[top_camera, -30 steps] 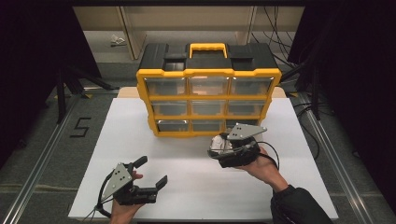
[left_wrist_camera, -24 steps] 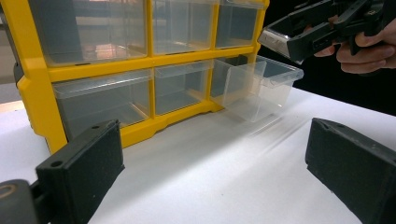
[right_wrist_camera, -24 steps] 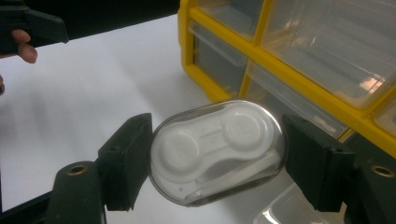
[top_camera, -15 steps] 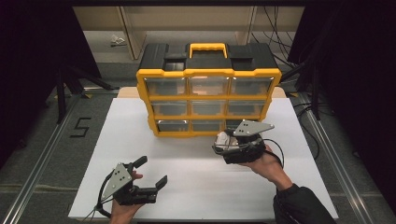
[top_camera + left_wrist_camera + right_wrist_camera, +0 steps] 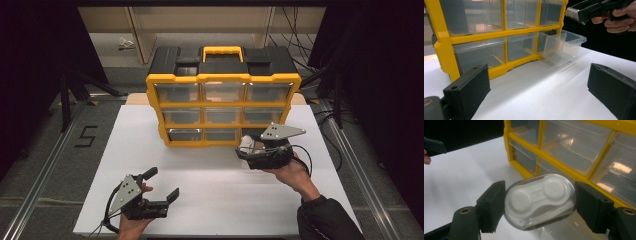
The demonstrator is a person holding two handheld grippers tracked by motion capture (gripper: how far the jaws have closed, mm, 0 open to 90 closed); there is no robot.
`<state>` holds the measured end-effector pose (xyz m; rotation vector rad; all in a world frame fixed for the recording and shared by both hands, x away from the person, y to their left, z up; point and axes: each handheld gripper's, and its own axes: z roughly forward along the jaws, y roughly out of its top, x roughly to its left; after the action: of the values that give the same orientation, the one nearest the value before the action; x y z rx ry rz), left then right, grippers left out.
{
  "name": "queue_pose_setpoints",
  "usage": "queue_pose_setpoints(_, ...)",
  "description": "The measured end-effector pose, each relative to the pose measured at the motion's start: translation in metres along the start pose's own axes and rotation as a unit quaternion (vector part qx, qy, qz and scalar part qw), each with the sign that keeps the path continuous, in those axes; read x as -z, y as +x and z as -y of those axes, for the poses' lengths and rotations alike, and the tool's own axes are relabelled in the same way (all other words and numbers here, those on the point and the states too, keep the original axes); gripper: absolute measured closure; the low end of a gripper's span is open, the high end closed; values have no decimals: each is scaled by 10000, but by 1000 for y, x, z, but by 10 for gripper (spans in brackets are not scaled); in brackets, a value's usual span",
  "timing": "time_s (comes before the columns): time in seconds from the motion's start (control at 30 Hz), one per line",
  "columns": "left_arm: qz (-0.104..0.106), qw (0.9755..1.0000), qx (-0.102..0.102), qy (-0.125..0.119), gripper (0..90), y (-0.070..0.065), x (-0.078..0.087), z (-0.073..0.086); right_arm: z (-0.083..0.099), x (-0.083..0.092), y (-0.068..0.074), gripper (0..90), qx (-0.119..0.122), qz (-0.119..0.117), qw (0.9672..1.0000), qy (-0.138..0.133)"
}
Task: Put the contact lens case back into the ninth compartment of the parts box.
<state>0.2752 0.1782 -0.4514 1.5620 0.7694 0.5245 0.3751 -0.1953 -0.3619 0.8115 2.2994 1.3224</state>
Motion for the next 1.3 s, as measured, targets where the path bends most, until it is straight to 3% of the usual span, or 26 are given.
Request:
queue_pose_setpoints(0.67,-7,10000,-9,-3,37,0,0,0,3,12,-20,284,-248,257,9993,-82)
queue_pose_setpoints(1.3,0,10000,-19,-26,37,0,1,-1,10,12,-32,284,-399,404,9984,16)
